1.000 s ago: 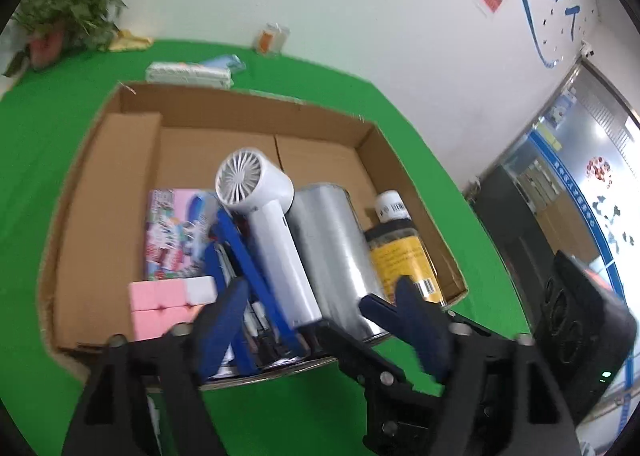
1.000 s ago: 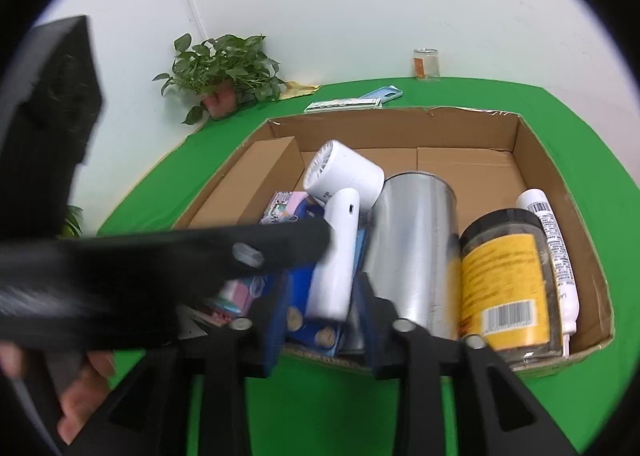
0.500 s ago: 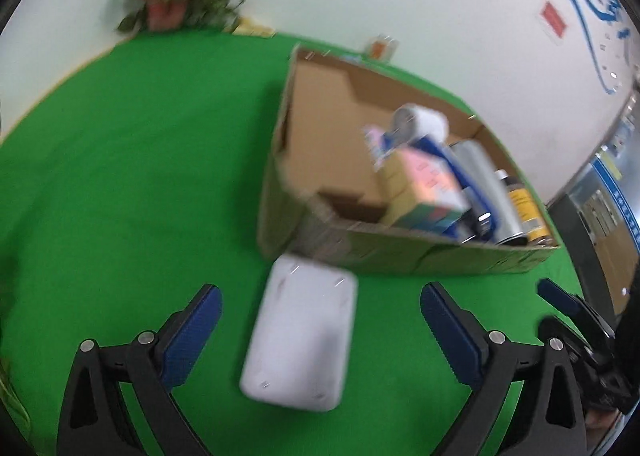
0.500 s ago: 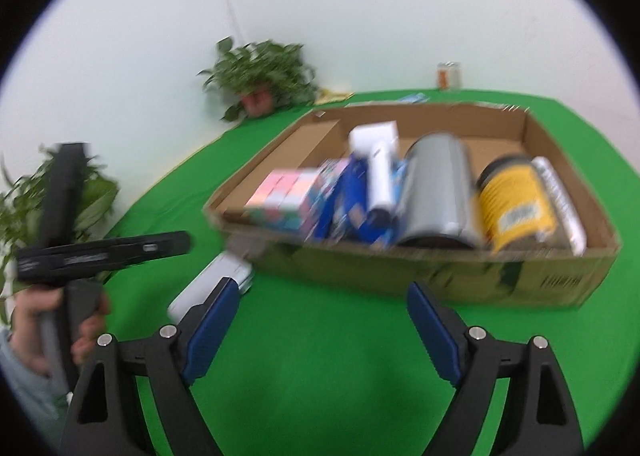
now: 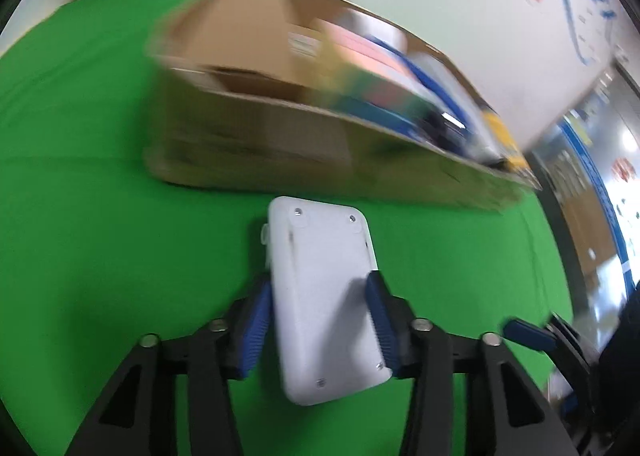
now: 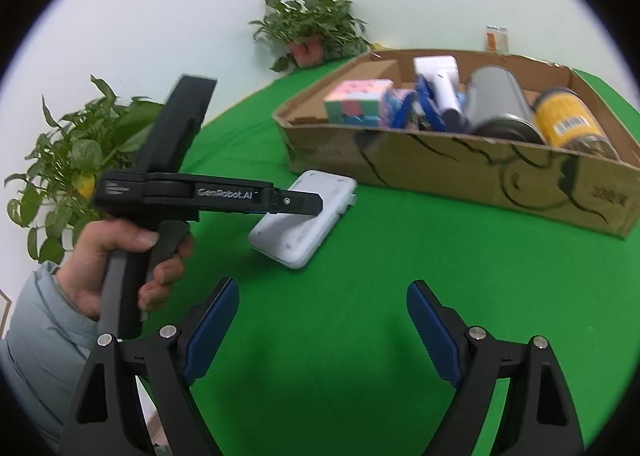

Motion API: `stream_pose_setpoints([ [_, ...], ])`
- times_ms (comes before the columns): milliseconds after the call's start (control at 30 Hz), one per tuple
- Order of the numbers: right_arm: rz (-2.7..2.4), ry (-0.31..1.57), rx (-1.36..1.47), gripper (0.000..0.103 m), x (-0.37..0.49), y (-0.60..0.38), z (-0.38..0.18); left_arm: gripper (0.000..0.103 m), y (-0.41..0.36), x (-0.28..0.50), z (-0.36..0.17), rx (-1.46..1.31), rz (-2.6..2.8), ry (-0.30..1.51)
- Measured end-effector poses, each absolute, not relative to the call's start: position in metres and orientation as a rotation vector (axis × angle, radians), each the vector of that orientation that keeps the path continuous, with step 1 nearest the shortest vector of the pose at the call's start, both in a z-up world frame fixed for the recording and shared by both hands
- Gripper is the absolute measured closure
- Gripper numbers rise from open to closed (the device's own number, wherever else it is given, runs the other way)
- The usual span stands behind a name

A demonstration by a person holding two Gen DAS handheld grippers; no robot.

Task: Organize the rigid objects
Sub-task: 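Grasp the white rectangular case with the left gripper, then lift the case and lower it into the box beside the cube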

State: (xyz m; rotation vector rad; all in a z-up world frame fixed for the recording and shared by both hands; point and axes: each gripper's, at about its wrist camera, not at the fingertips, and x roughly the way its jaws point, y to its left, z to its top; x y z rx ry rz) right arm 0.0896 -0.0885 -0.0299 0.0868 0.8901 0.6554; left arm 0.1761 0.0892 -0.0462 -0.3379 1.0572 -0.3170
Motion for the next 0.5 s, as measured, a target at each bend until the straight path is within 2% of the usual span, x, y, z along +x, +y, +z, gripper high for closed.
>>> stream_pose_setpoints([
  [333, 0.437, 1.017, 0.035, 0.017, 0.083, -0.13, -0.051, 0.067, -0.008, 0.154, -0.069, -0.567, -0.577, 1.226],
  [500, 0.368, 1.07, 0.032, 0.017, 0.079, -0.133, -0.061, 0.067, -0.014, 0.143, -0.076, -0.62, -0.598, 1.248],
])
